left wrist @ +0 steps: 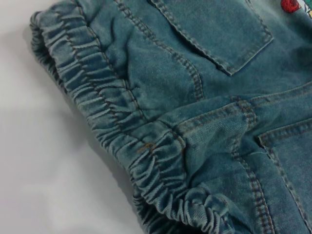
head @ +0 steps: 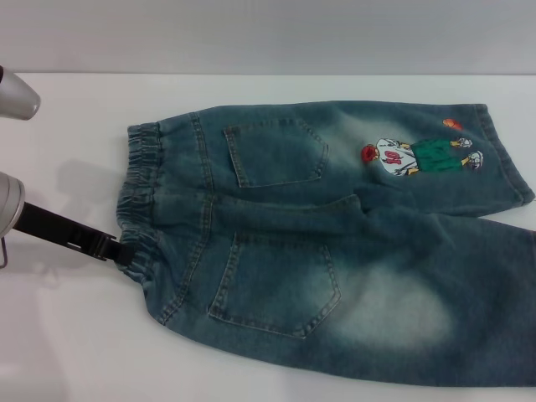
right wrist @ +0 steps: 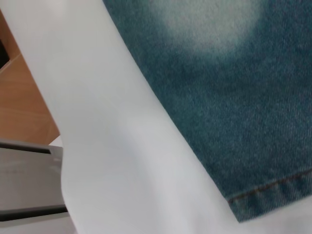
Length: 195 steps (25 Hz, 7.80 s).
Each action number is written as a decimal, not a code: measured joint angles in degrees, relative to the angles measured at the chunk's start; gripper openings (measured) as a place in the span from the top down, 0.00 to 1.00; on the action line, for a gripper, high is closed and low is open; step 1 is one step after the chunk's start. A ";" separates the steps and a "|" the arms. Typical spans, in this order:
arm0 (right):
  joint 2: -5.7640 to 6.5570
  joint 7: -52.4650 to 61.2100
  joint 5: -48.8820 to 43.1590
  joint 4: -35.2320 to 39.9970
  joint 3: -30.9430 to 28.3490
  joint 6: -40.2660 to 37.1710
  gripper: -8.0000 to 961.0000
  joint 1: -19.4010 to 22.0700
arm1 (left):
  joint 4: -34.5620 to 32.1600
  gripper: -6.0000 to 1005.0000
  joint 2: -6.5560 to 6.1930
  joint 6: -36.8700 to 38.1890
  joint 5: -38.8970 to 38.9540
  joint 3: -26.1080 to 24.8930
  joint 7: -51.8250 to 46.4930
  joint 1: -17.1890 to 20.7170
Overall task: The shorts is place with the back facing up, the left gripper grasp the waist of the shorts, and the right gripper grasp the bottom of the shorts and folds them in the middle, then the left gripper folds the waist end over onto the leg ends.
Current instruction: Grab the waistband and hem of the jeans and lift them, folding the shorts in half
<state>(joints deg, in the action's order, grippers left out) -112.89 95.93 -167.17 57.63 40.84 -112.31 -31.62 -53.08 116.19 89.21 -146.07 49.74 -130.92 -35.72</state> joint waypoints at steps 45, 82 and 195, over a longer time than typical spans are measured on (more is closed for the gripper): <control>-1.24 1.45 0.01 -1.95 3.19 3.00 0.36 -1.38 | 0.08 0.93 -0.35 -0.08 0.00 0.15 -0.03 -1.17; -2.52 1.02 1.19 0.82 3.99 2.47 0.36 -2.44 | 0.93 0.93 0.18 -0.27 0.00 1.05 0.04 -1.24; -4.08 3.16 0.01 2.93 8.45 3.64 0.36 -2.46 | 3.86 0.93 -0.44 -2.20 -0.44 1.05 0.76 -3.04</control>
<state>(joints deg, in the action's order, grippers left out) -116.97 99.09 -167.16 60.56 49.29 -108.68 -34.08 -49.22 115.75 87.01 -146.51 50.80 -130.16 -38.76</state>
